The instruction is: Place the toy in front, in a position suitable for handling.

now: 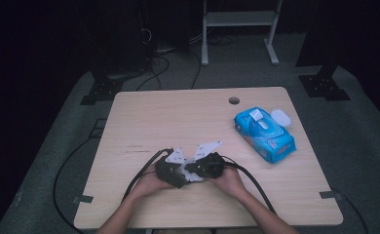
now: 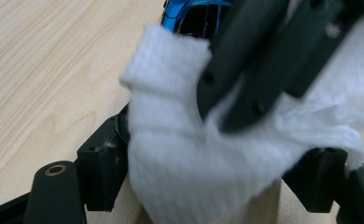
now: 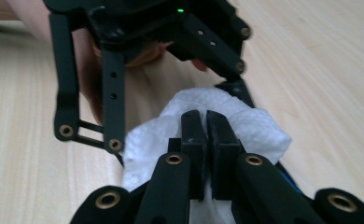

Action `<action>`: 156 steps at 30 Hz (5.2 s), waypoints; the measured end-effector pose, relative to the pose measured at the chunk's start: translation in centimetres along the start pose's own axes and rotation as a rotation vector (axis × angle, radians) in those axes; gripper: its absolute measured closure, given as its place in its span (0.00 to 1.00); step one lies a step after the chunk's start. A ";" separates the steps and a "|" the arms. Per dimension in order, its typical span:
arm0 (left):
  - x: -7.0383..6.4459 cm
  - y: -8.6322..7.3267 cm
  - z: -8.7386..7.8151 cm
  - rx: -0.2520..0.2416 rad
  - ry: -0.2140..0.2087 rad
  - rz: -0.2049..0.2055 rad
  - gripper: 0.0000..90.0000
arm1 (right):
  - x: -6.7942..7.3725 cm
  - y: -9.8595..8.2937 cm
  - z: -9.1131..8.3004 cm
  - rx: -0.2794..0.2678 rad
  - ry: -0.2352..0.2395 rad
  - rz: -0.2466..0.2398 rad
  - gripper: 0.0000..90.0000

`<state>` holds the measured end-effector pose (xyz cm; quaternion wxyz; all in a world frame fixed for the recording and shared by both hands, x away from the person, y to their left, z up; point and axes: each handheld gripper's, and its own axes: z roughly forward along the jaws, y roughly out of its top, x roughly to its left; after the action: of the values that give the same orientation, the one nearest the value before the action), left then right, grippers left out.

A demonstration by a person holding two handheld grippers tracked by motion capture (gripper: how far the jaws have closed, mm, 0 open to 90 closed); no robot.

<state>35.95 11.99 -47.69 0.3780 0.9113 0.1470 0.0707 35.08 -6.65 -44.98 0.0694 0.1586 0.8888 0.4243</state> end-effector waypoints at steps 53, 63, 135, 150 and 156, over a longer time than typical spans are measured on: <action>0.7 -0.5 -0.4 -0.003 0.010 -0.001 0.27 | -4.6 -4.3 -4.4 -0.019 -0.112 0.175 0.96; 0.7 -0.4 -0.4 -0.004 0.009 0.000 0.27 | -3.6 -6.7 -6.4 -0.042 -0.104 0.200 0.96; 1.1 0.0 0.0 0.014 0.031 -0.017 0.23 | -3.5 -7.6 -6.6 -0.022 -0.142 0.207 0.96; 1.0 0.0 -0.1 0.015 0.026 -0.011 0.23 | -5.3 -4.9 -4.3 -0.049 -0.150 0.254 0.96; 1.0 -0.1 -0.1 0.005 0.025 -0.016 0.26 | -5.9 -4.7 -4.4 -0.038 -0.160 0.248 0.96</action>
<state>36.90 12.45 -47.67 0.3743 0.9101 0.1593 0.0789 38.40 -14.65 -45.95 0.0900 0.2989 0.8459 0.4324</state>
